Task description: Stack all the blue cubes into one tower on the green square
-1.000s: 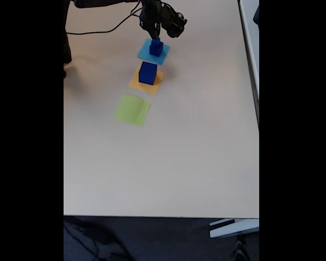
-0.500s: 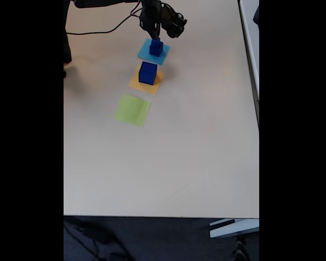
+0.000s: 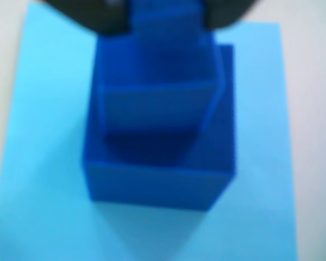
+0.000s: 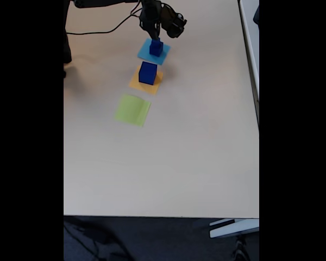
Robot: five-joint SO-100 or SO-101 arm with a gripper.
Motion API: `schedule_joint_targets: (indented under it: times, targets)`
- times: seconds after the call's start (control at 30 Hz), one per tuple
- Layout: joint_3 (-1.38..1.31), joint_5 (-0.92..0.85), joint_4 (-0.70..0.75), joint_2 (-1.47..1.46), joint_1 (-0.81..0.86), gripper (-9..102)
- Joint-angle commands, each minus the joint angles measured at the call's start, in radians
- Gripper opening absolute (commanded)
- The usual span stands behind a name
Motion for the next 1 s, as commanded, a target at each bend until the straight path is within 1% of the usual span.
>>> schedule_joint_targets:
  times: [0.0, 0.97]
  targets:
    - [-0.003, -0.005, -0.015, 0.052, -0.003, 1]
    - [-0.018, -0.021, -0.029, 0.051, -0.008, 8]
